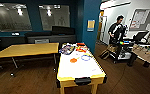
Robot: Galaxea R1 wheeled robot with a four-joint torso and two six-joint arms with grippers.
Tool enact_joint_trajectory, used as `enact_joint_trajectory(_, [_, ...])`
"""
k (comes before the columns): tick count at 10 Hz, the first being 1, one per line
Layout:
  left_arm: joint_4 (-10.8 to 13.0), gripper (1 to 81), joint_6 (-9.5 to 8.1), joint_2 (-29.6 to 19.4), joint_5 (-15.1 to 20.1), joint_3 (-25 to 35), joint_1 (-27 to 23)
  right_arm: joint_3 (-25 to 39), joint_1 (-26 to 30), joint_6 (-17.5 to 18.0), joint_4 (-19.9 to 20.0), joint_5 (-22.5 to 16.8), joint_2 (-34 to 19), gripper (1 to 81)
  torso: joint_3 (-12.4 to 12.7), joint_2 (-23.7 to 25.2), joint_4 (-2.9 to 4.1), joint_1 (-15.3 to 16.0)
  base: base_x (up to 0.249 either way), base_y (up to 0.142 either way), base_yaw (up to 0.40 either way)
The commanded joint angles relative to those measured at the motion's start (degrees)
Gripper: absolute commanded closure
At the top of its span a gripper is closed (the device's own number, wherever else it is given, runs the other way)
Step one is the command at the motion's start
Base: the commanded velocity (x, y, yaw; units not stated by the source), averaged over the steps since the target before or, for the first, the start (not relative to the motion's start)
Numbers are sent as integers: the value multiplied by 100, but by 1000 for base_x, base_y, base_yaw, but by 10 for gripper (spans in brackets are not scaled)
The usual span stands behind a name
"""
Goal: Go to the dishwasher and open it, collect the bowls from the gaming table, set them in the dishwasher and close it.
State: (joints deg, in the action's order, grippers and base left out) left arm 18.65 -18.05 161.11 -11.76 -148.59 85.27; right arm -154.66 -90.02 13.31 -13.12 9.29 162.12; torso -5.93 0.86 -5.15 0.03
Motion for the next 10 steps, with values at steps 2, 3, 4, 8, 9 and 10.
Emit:
enact_joint_trajectory(2, [33, 811, 4, -70, 201, 32, -234, -63, 181, -4, 2, -270, -134, 811, 0, 0, 0, 0, 0, 0, -295])
enact_joint_trajectory(3, [33, 811, 4, -105, 201, 102, -234, -63, 181, -4, -7, -270, -143, 811, 0, 0, 0, 0, 0, 0, -300])
enact_joint_trajectory(4, [33, 811, 4, -148, 201, 207, -234, -63, 181, -4, 2, -270, -151, 811, 0, 0, 0, 0, 0, 0, -300])
enact_joint_trajectory(8, [42, 811, 4, -482, 192, 822, -234, -63, 190, -4, -7, -270, -143, 811, 0, 0, 0, -2, 0, 0, -300])
enact_joint_trajectory(9, [42, 811, 4, -492, 192, 840, -234, -63, 190, -4, -7, -270, -143, 811, 0, 0, 0, -2, 0, 0, -300])
enact_joint_trajectory(10, [42, 811, 4, -492, 192, 840, -234, -63, 198, -4, -7, -270, -151, 811, 0, 0, 0, -2, 0, 0, -300])
